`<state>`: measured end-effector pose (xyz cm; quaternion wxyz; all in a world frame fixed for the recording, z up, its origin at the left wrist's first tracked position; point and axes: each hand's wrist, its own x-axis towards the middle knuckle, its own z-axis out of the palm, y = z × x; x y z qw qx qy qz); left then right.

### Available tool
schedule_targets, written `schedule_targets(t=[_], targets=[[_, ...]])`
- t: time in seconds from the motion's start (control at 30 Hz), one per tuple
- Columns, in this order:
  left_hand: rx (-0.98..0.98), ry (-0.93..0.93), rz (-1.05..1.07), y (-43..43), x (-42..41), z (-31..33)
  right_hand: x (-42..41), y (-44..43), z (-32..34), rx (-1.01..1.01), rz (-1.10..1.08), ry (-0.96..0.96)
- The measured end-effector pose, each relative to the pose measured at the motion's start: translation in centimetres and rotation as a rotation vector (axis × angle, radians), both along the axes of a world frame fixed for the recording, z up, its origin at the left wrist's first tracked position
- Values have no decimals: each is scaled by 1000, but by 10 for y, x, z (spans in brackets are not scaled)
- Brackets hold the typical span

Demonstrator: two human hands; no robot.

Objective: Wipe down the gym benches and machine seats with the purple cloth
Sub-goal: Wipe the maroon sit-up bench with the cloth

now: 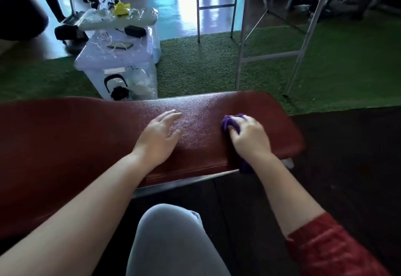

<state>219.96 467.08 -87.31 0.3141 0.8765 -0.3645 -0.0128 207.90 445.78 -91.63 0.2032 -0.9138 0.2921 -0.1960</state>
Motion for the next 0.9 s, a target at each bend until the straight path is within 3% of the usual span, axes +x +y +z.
schedule_targets(t=[0.27,0.43,0.6,0.7,0.9], targets=[[89,-99,277,139,25,25,62,198,13,-70,353,-81],[230,-93,339,192,17,18,57,181,13,-2,514,-93],[325,-179,259,205,-2,12,54,127,10,3,247,-57],[337,-207,268,215,-10,13,74,153,12,-24,170,-14],[381,-200,371,246,-10,13,72,250,24,-75,541,-86]])
